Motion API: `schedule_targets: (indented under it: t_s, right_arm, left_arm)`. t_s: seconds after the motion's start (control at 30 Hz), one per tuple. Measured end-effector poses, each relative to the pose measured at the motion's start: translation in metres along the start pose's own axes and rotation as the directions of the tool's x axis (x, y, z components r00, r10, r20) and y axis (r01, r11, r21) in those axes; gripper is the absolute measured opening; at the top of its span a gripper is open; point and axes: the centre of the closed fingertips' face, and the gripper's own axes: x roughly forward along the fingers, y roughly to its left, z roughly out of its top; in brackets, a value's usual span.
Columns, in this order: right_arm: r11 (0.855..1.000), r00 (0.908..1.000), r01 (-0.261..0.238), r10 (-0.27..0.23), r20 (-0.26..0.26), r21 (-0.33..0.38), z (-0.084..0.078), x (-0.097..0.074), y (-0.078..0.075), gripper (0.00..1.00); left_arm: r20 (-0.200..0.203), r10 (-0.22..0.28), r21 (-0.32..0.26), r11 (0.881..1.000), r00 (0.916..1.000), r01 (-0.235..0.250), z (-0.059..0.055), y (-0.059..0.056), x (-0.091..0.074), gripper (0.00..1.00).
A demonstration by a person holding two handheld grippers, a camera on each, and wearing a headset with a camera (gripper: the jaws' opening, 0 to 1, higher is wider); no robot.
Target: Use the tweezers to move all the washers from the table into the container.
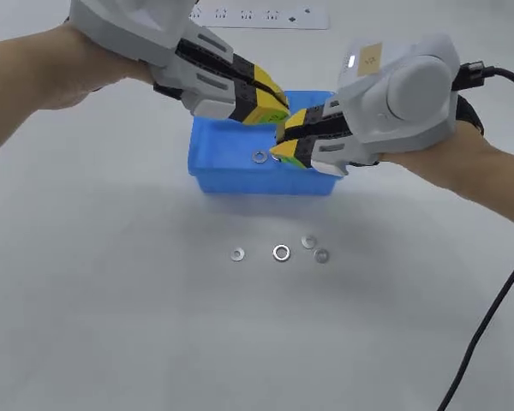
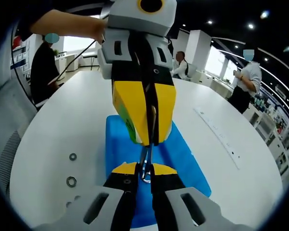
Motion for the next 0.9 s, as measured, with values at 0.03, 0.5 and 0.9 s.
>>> schedule_targets:
  t_s: [0.03,0.5,0.9]
  right_arm:
    - [1.0,1.0,-0.001,0.001,-0.005,0.001,-0.001,0.0,0.001,0.1]
    - [1.0,0.9998,0.016,-0.016,-0.016,0.0,-0.002,-0.003,-0.001,0.11]
    - [0.998,0.9985,0.053,-0.053,0.016,-0.044,0.023,-0.021,0.003,0.12]
  left_arm:
    - [-0.002,-0.001,-0.001,1.0,1.0,0.001,-0.001,0.0,0.001,0.07]
    - [-0.019,0.004,0.011,1.0,0.9998,-0.004,0.002,0.0,0.002,0.07]
    - [-0.017,0.029,0.076,0.997,0.9994,-0.028,0.023,-0.007,-0.016,0.06]
